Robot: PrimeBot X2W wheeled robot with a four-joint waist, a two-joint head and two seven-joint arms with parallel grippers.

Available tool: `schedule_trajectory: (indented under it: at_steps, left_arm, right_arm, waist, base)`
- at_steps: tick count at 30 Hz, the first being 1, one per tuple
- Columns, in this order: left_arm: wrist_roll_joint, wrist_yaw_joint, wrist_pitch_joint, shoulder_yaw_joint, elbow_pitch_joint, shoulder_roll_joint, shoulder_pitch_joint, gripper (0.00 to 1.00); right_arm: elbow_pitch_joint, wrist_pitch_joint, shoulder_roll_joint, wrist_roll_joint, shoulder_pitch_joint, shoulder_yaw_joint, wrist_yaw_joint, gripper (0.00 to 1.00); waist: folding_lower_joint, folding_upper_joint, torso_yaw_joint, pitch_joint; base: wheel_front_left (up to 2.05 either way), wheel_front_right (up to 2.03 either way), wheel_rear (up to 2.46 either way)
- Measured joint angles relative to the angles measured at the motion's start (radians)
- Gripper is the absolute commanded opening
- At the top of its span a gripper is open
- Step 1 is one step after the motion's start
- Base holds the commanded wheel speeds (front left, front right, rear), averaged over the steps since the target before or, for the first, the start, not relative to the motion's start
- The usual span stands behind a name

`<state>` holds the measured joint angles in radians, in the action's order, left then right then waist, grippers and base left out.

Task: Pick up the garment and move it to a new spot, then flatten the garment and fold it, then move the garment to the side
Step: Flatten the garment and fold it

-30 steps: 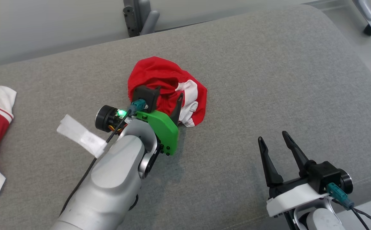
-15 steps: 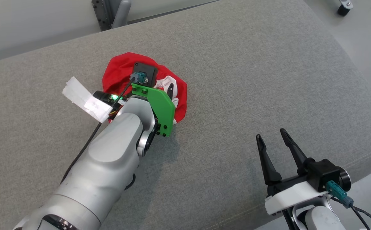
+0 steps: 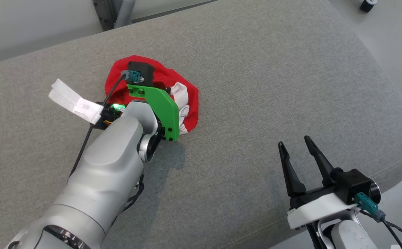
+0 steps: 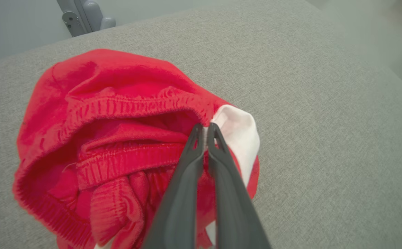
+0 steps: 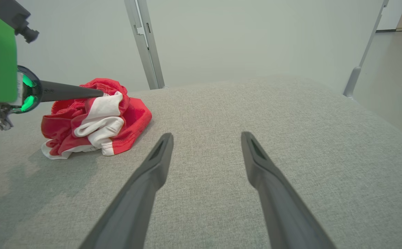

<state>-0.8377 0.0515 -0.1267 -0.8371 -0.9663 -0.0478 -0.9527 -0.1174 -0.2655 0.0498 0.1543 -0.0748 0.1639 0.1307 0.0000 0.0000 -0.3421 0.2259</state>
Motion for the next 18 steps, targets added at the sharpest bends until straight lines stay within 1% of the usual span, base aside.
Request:
schedule_trajectory:
  at_steps: [7, 15, 18]
  left_arm:
    - [-0.105, -0.061, -0.002, 0.014, 0.014, -0.001, -0.032, 0.00]
    - [-0.110, -0.078, -0.046, -0.008, 0.059, -0.001, -0.198, 0.00]
    - [-0.114, -0.084, -0.089, -0.007, 0.084, -0.002, -0.267, 0.00]
  right_arm:
    - [-0.002, 0.000, 0.000, 0.011, 0.001, -0.008, 0.000, 1.00]
    - [-0.009, 0.000, 0.000, 0.019, 0.047, -0.013, 0.000, 1.00]
    - [-0.013, 0.000, 0.000, 0.020, 0.065, -0.014, 0.000, 1.00]
  waist:
    - [0.0000, 0.0000, -0.002, -0.034]
    - [0.0000, 0.0000, -0.004, -0.108]
    - [0.0000, 0.0000, -0.006, -0.142]
  base:
    - [0.00, 0.00, 0.00]
    - [0.00, 0.00, 0.00]
    - [0.00, 0.00, 0.00]
